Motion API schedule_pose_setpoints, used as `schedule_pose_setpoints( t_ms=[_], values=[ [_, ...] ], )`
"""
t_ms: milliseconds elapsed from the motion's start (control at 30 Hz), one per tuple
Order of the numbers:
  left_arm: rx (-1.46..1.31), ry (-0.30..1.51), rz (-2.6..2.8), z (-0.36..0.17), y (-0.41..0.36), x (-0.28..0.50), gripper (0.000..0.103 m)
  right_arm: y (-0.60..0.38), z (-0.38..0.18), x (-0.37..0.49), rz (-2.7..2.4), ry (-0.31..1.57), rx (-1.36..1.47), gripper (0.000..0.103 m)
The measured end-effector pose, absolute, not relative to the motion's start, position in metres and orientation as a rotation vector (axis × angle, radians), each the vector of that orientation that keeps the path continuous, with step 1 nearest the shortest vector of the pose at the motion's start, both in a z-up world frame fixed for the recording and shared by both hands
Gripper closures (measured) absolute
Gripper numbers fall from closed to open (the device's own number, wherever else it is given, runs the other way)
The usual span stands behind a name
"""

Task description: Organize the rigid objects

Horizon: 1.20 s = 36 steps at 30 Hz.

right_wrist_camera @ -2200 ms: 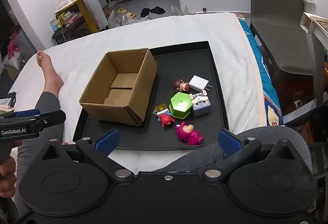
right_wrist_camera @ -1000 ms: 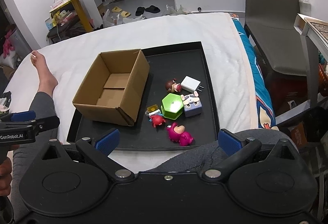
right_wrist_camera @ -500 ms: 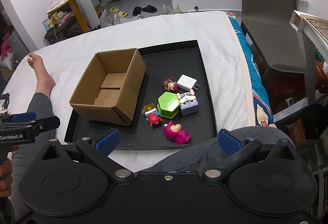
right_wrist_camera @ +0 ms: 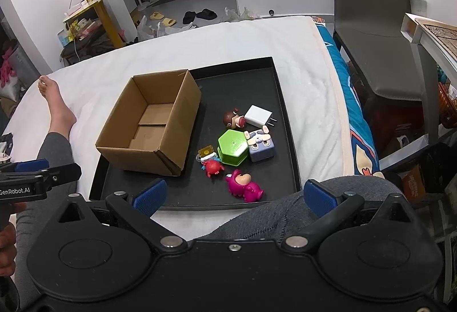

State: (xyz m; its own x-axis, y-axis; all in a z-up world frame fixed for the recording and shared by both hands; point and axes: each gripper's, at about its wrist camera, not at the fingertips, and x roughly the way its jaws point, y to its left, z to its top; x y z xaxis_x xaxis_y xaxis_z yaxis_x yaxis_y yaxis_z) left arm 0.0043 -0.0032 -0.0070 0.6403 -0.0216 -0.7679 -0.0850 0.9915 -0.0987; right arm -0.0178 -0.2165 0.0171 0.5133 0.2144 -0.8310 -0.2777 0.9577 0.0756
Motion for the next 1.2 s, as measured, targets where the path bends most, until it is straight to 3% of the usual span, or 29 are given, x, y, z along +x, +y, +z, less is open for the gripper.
schedule_pose_setpoints(
  t_ms=[1200],
  values=[
    [-0.127,0.872,0.023,-0.0011,-0.0084,0.0018,0.004,-0.2187,0.0190,-0.0223,0.291,0.974,-0.062,0.000]
  ],
)
